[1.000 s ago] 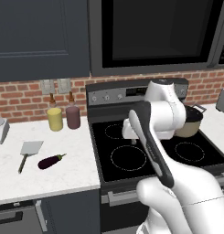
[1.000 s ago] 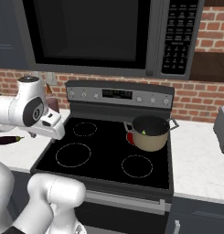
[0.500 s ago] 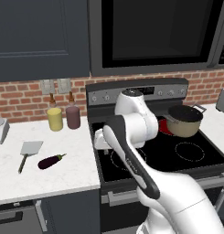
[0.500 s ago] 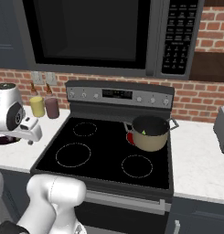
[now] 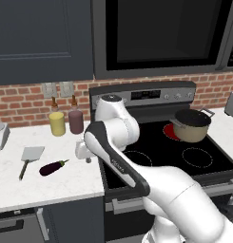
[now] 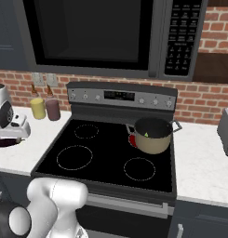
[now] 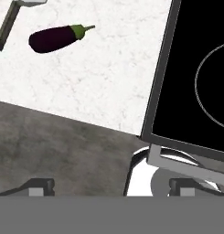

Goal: Put the lemon wedge and eggplant in the pot. Retrieve the spatula and lightly stir the vegetables in the pot.

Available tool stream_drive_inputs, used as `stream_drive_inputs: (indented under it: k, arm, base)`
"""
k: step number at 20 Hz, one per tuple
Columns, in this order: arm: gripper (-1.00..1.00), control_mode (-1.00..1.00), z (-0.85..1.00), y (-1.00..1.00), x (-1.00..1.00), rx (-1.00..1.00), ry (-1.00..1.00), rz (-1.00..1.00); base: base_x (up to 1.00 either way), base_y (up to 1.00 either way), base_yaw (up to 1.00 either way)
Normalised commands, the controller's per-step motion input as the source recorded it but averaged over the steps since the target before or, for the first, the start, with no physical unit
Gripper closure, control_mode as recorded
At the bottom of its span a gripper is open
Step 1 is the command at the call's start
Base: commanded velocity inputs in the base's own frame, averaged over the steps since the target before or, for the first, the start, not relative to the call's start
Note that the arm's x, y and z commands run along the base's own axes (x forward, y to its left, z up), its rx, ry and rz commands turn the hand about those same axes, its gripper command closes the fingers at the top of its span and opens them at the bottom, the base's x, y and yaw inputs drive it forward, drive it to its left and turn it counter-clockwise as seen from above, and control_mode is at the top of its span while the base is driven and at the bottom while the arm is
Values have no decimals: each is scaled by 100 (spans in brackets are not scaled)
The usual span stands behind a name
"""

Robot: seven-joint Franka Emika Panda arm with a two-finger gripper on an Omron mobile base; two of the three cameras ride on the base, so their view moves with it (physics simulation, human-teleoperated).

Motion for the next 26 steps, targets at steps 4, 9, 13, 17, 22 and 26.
stream_drive_inputs:
  k: [4,9,13,17,22,26]
  arm:
    - [-100,-100,-24,38,33,-2,0,28]
    - [-100,-100,-39,33,29,-3,0,38]
    - [-100,-100,-47,41,23,-3,0,40]
    - [-100,-100,-40,50,22,-5,0,32]
    - [-100,-100,-21,46,29,-6,0,22]
    - [-100,-100,-3,34,37,-5,0,14]
  base:
    - [0,0,0]
    - [0,0,0]
    - [0,0,0]
    - [0,0,0]
    - [0,0,0]
    - [0,0,0]
